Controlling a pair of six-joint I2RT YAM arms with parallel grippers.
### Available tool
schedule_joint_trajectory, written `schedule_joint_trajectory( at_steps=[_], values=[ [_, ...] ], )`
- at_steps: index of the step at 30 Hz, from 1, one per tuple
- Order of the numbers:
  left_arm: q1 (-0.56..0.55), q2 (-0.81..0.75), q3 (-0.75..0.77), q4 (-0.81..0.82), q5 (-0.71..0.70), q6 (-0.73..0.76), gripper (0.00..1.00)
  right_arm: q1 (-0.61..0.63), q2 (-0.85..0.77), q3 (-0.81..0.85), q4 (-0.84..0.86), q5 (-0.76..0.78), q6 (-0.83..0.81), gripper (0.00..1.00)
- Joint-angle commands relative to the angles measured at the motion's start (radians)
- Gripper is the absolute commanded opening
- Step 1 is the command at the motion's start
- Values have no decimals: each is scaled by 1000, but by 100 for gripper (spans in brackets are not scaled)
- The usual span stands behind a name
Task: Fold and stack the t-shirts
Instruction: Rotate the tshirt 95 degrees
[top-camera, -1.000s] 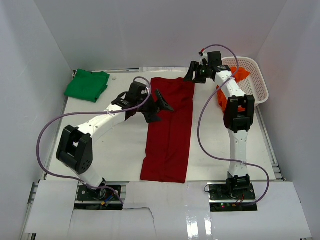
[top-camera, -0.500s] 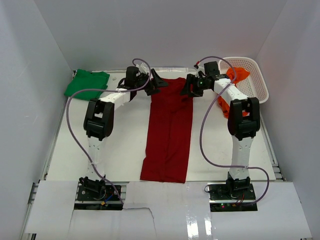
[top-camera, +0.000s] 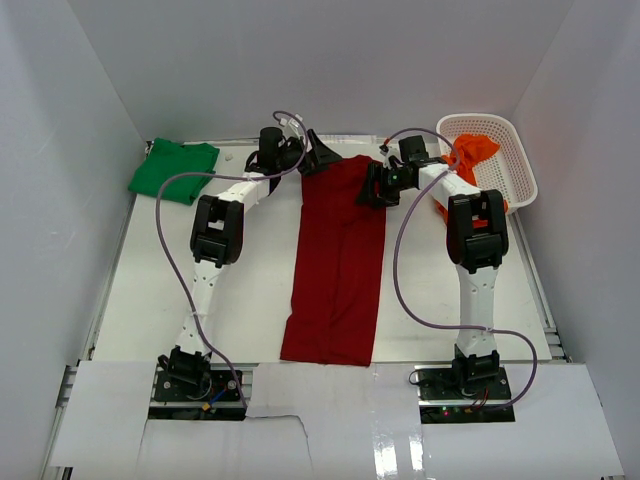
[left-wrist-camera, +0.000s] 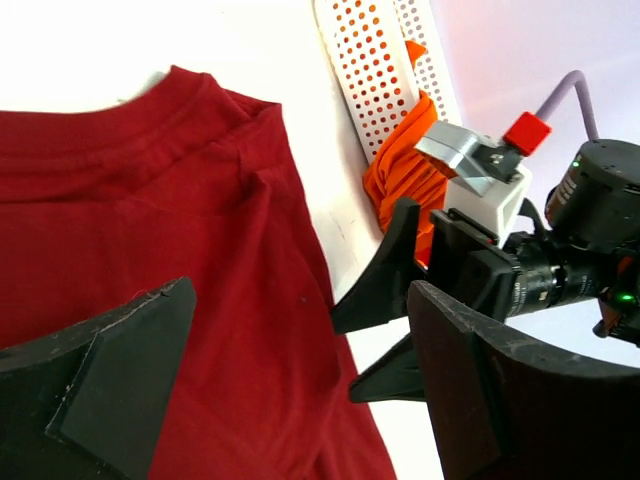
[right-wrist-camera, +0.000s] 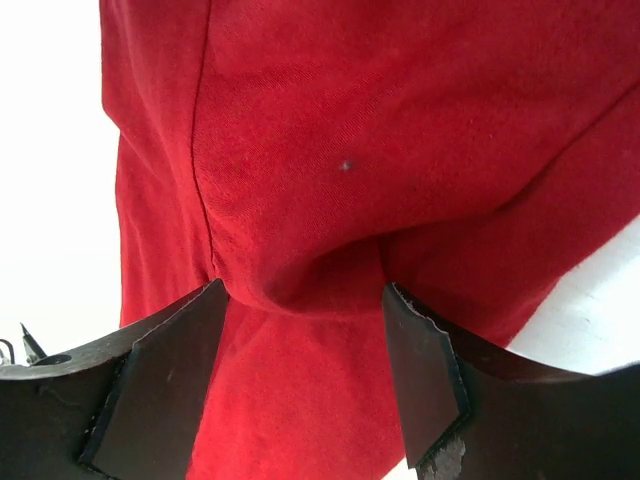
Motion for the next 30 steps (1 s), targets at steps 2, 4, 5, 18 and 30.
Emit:
schedule_joint_trajectory(
  at_steps=[2,4,5,18,30],
  values=[
    [9,40,58,34,25,5,98,0,11,-4,48,-23,-16,70],
    [14,59,65,42,33,-3,98,1,18,-10,60,-23,-10,70],
    [14,72,64,45,37,-3,98,3,16,-18,66,-22,-7,70],
    [23,154,88,63,7,11,98,14,-97,-166,109,3,-2,32],
    [29,132,85,51,-18,63,98,18,-233,-236,24,98,56,29]
  ],
)
